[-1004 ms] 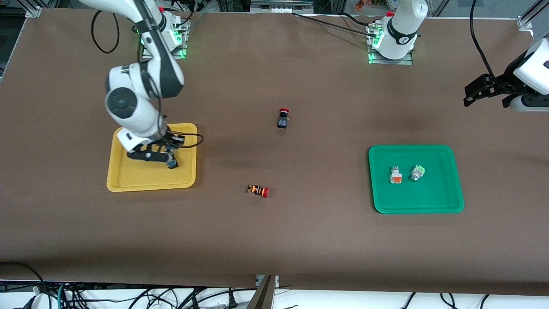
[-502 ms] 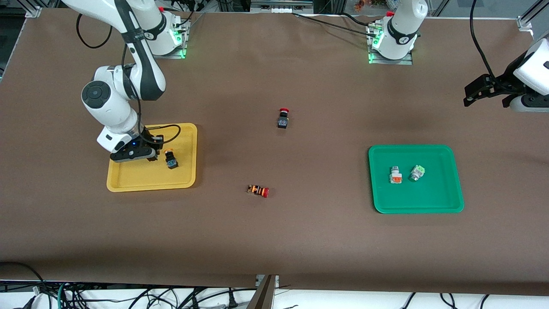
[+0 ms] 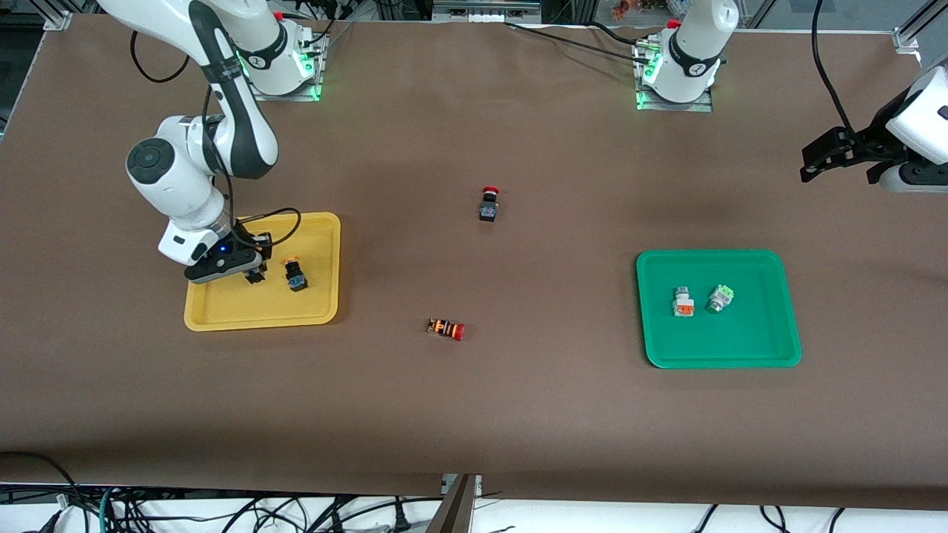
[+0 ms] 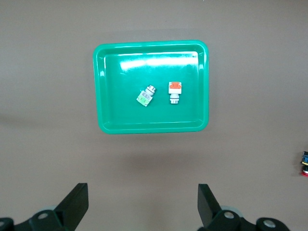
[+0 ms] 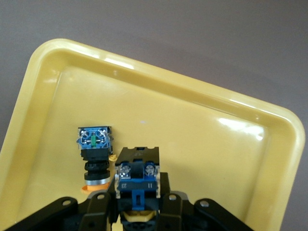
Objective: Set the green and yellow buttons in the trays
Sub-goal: 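Lower the blue button into the yellow tray and open the right gripper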
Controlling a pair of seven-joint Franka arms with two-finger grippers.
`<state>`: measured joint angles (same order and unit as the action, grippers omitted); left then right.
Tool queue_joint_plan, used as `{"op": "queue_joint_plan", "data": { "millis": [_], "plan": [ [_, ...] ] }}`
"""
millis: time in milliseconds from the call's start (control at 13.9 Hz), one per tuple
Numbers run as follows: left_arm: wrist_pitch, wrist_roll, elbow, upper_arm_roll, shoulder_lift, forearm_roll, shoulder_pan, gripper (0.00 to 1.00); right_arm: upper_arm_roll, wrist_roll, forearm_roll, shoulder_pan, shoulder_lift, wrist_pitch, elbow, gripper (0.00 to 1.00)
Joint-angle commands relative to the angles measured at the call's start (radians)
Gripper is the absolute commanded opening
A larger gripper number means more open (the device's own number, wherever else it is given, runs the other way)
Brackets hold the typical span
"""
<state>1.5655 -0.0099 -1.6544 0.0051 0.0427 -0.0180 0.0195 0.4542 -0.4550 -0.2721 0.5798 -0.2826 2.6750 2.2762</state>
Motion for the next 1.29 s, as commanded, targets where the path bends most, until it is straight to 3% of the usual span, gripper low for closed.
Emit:
{"op": "queue_joint_plan", "data": {
  "millis": [0,143,215,574,645,789,861,932,1076,1219],
  "plan": [
    [-0.031,0.01,0.035,0.006,-0.017,-0.017,0.007,1.0,-0.002,-0.24,-0.242,-0.005,-0.035,0.026,0.014,0.0],
    [-0.039,0.01,0.035,0.006,-0.017,-0.016,0.007,1.0,-0.005,-0.385,-0.399,-0.002,-0.061,0.042,0.013,0.0],
    [-0.039,0.01,0.035,0.006,-0.017,-0.017,0.007,1.0,-0.006,-0.421,-0.429,0.0,-0.073,0.055,0.013,0.0],
    [-0.039,0.01,0.036,0.004,-0.017,-0.017,0.008,1.0,-0.006,-0.436,-0.431,0.005,-0.113,0.12,0.013,0.04],
    [-0.041,0.01,0.036,0.003,-0.017,-0.016,0.008,1.0,-0.006,-0.435,-0.431,0.005,-0.125,0.124,0.013,0.11],
    [-0.041,0.01,0.036,0.003,-0.017,-0.016,0.008,1.0,-0.006,-0.432,-0.431,0.005,-0.127,0.124,0.013,0.47],
    [-0.041,0.01,0.036,0.003,-0.017,-0.016,0.008,1.0,-0.006,-0.426,-0.431,0.003,-0.127,0.124,0.013,0.7],
    [-0.039,0.01,0.036,0.003,-0.017,-0.014,0.008,1.0,-0.006,-0.422,-0.432,0.003,-0.128,0.123,0.013,0.8],
    [-0.041,0.01,0.036,0.003,-0.017,-0.016,0.008,1.0,-0.006,-0.416,-0.432,0.003,-0.125,0.123,0.011,0.93],
    [-0.041,0.01,0.036,0.001,-0.017,-0.016,0.008,1.0,-0.002,-0.416,-0.432,0.003,-0.11,0.115,0.003,0.93]
  ]
}}
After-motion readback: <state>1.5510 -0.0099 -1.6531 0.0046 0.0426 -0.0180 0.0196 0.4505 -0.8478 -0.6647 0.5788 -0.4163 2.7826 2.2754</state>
